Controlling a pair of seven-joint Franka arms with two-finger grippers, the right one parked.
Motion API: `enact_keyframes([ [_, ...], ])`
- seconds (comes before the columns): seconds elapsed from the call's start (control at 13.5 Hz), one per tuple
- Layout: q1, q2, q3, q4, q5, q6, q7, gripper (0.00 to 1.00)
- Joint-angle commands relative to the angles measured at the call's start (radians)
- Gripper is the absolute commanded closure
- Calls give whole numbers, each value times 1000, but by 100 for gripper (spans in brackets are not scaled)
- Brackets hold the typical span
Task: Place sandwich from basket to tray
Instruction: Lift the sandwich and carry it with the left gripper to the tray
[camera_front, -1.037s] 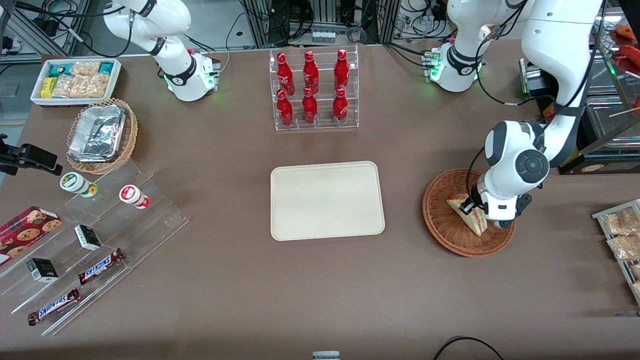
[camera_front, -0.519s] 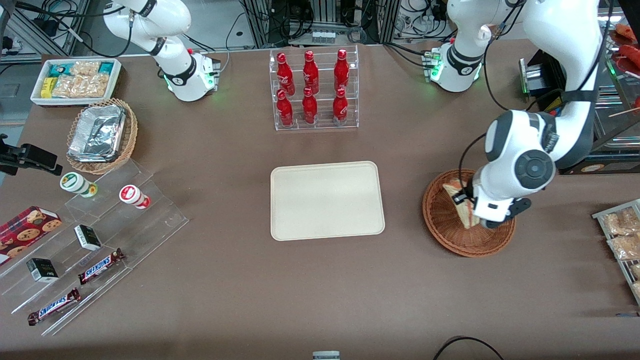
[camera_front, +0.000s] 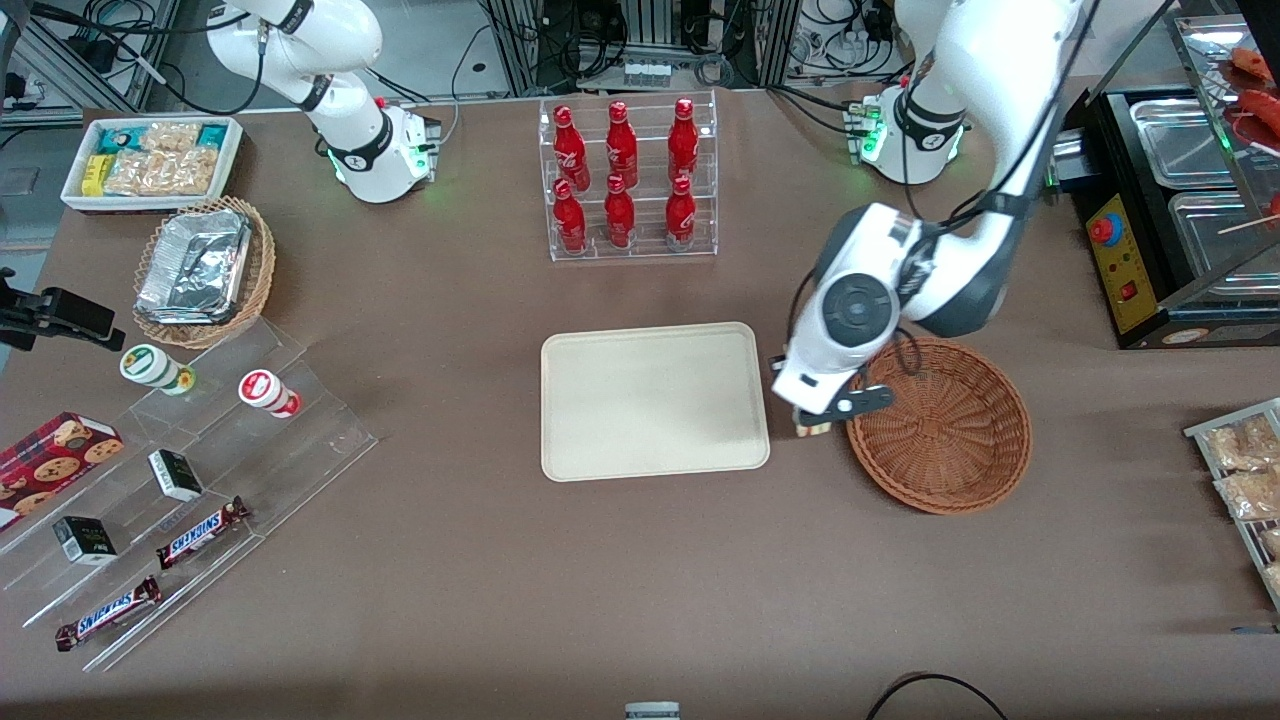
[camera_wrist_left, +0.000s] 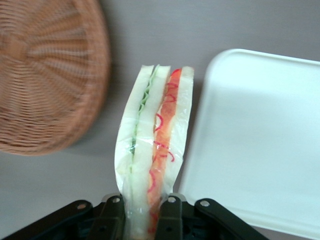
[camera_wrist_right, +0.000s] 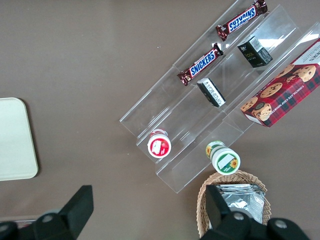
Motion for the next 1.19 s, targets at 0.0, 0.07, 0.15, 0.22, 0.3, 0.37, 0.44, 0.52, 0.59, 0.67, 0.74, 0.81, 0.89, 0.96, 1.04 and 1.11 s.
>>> enact_keyframes([
  [0.0, -95, 139, 12, 189, -2, -16, -87, 100],
  [0.07, -118, 174, 12, 231, -1, -16, -149, 100],
  [0.15, -145, 207, 12, 272, -1, -11, -188, 100],
  [0.22, -179, 239, 12, 311, 1, 0, -210, 100],
  [0.3, -204, 264, 12, 334, 2, 21, -243, 100],
  [0.37, -222, 288, 12, 346, 4, 59, -278, 100],
  [0.44, -238, 308, 12, 354, 2, 82, -300, 100],
  [0.52, -254, 334, 12, 365, -1, 102, -325, 100],
  [0.59, -265, 348, 12, 377, -1, 113, -343, 100],
  [0.67, -268, 354, 12, 383, -1, 113, -348, 100],
  [0.74, -268, 356, 12, 383, -2, 115, -349, 100],
  [0.81, -268, 360, 10, 383, -2, 115, -349, 100],
  [0.89, -268, 366, 10, 383, -2, 115, -355, 100],
  [0.96, -268, 373, 10, 383, -2, 124, -374, 100],
  [1.04, -270, 377, 12, 383, -2, 136, -386, 100],
  [1.11, -270, 377, 12, 383, -2, 138, -386, 100],
])
